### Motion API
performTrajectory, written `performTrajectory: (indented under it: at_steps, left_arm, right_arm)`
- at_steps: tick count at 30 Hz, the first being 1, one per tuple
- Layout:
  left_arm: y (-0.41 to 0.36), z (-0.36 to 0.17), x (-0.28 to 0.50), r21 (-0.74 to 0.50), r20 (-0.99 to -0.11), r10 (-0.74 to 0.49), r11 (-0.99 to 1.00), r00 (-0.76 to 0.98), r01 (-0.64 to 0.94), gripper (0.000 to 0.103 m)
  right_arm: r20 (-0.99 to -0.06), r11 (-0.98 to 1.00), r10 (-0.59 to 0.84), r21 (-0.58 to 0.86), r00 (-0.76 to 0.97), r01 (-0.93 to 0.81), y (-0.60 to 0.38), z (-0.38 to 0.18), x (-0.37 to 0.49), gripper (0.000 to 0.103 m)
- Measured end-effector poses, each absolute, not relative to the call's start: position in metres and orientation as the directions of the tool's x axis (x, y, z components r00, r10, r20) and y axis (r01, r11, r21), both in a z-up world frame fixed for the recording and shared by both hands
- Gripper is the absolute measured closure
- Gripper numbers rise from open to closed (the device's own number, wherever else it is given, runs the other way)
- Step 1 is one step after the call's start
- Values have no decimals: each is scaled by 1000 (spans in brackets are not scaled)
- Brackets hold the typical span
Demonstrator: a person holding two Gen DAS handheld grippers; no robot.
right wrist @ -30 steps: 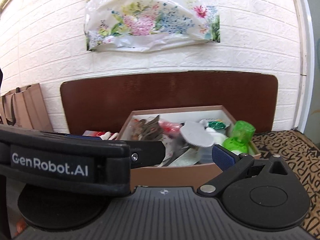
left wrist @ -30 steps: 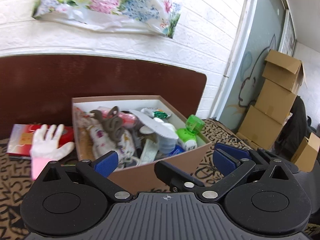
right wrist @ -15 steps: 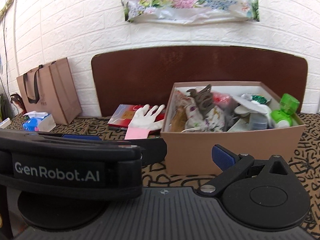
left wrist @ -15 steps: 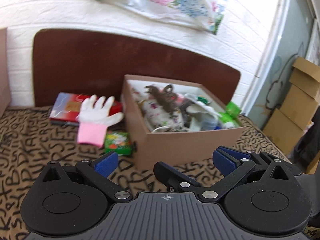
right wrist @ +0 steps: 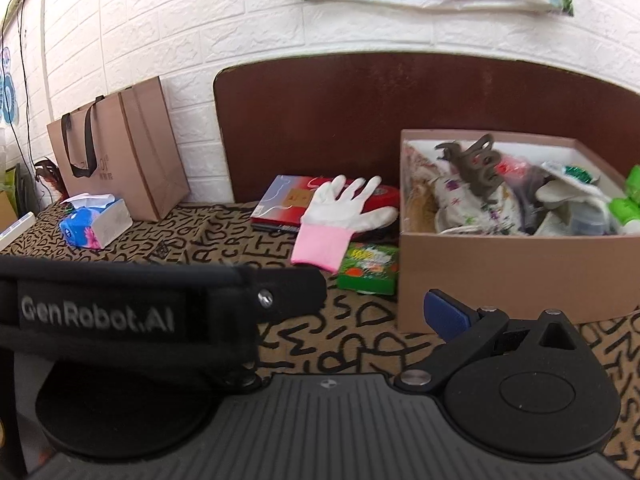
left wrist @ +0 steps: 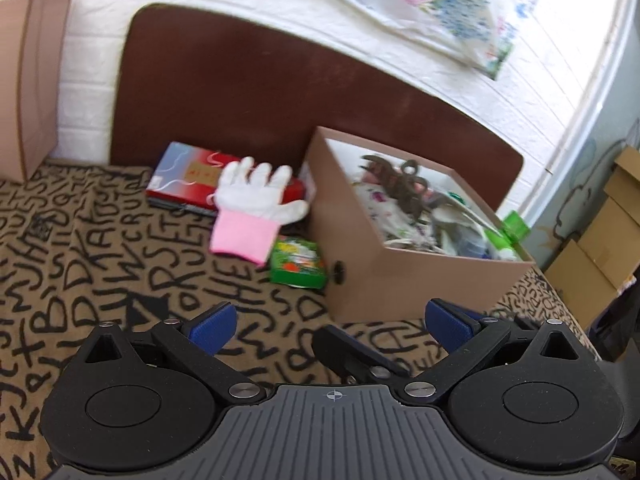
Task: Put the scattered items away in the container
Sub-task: 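Move the left gripper toward the white-and-pink glove, then grasp the glove by its pink cuff with the left gripper and lift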
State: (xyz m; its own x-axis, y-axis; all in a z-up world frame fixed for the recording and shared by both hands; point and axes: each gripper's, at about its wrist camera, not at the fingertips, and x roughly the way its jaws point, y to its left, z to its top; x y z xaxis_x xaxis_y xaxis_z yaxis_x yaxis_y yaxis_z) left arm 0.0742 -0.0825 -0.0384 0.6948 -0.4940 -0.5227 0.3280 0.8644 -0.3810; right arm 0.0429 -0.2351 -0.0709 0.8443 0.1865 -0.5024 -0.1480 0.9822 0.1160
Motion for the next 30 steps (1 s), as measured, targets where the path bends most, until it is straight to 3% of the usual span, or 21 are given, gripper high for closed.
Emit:
performTrajectory:
  at_steps: [7, 21, 30]
  left_arm:
    - [-52, -47, 111, -404, -526, -488, 864, 697, 300, 0]
    - [-32, -86, 212, -438, -554, -550, 831, 625, 344, 18]
    - [-50, -105, 265, -440, -570, -589, 808, 573, 393, 18]
  right_arm:
    - [-529, 980, 200, 108, 825, -168, -213, -89, 72, 2]
    - [-541, 986, 155, 40, 827, -159, -186, -118, 150, 22]
    - [-560, 997, 24, -50, 828, -62, -185, -142, 172, 37]
